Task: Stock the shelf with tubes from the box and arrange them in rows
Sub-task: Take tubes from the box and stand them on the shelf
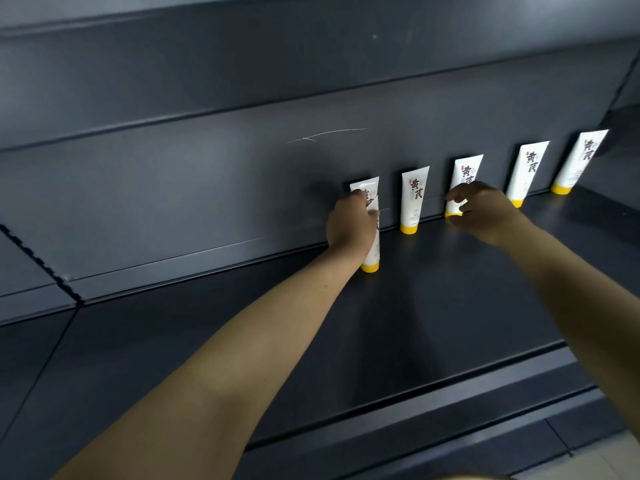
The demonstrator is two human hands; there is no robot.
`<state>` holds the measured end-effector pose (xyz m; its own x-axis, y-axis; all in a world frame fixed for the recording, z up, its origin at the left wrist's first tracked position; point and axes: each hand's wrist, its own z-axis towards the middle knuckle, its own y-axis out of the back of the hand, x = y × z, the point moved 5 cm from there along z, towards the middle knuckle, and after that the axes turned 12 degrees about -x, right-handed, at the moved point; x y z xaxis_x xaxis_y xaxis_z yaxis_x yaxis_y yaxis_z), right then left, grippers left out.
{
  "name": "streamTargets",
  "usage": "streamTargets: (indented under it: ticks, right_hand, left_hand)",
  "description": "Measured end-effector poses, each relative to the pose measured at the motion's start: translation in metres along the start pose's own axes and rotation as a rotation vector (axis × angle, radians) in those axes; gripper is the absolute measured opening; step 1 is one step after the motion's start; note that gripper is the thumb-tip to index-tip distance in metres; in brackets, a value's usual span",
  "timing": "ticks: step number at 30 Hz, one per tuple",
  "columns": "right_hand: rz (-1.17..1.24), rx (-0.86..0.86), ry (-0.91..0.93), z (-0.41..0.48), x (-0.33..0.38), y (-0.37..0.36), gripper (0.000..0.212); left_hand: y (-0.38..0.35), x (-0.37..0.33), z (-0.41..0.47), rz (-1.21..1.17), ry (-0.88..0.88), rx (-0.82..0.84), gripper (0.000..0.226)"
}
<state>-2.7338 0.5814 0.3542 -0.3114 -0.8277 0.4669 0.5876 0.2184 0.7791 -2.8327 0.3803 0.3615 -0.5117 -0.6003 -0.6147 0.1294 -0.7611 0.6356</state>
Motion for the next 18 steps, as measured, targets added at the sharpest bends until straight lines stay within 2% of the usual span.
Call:
streamTargets:
  ticks: [8, 13, 18]
  right_hand:
    - [-0.09, 0.141, -0.022, -0.021, 0.02, 0.002, 0.043]
    - [-0.227, 0.29, 0.031, -0.043, 0.047, 0.019, 0.042]
    - [-0.289, 0.342, 0.033, -0.069, 0.081, 0.048, 0.04]
  left_hand:
    - [0.003, 0.001, -0.005, -0.083, 0.054, 0.097, 0.036]
    - [0.026, 0.006, -0.015, -0.038, 0.022, 0.193, 0.041]
    - [0.066, 0.013, -0.037, 0.1, -0.026, 0.316, 0.053]
